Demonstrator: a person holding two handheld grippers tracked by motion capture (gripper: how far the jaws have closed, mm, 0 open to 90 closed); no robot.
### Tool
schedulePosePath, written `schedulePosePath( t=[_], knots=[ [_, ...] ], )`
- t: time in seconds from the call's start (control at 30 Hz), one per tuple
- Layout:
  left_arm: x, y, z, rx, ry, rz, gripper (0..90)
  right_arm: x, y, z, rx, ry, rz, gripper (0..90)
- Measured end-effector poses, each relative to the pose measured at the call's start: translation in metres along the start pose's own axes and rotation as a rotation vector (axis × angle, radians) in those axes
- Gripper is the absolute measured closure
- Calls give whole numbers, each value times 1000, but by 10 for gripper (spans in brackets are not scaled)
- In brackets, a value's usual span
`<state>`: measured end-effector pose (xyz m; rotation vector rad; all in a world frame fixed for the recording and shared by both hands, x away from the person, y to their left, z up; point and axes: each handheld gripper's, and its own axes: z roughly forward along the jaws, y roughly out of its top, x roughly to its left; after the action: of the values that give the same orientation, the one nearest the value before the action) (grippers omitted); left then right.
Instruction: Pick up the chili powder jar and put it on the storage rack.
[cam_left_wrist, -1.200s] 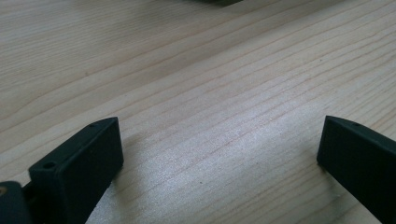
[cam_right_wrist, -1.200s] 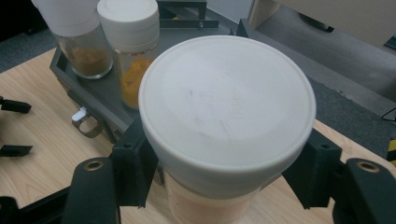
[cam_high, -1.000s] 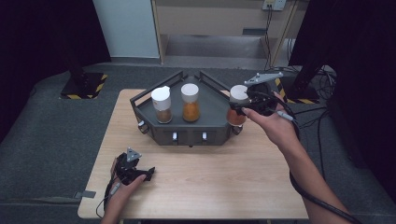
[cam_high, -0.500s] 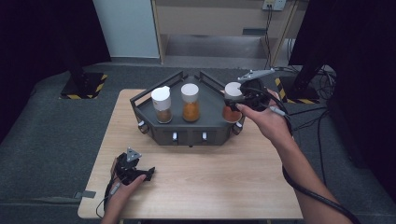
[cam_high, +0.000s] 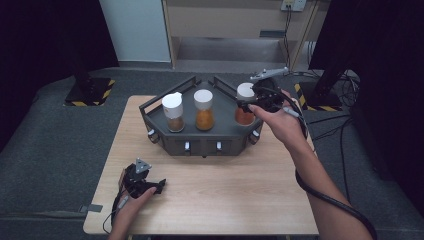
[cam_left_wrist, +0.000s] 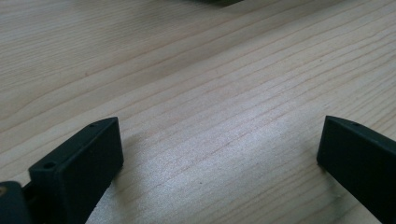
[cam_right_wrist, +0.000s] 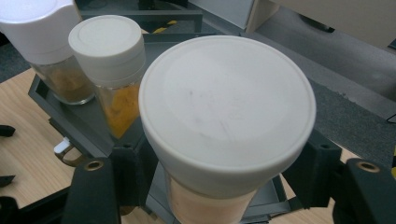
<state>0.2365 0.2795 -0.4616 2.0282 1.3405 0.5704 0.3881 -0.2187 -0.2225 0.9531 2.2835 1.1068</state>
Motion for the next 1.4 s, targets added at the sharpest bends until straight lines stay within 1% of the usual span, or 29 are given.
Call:
schedulePosePath(
  t=[0.23, 0.4, 0.7, 1.07, 1.4],
  knots=[
    [0, 0, 0, 0, 0, 0, 0, 1, 3, 6, 1, -1, 4, 345],
    [0, 0, 0, 0, 0, 0, 0, 1, 5, 10, 7, -11, 9, 345],
    [0, 0, 0, -1, 0, 1, 0, 4, 8, 15, 8, -9, 8, 345],
    [0, 0, 0, 0, 0, 2, 0, 4, 8, 25, 12, -10, 15, 345],
    [0, 0, 0, 0, 0, 1, 0, 6, 6, 34, 16, 0, 22, 345]
  ],
)
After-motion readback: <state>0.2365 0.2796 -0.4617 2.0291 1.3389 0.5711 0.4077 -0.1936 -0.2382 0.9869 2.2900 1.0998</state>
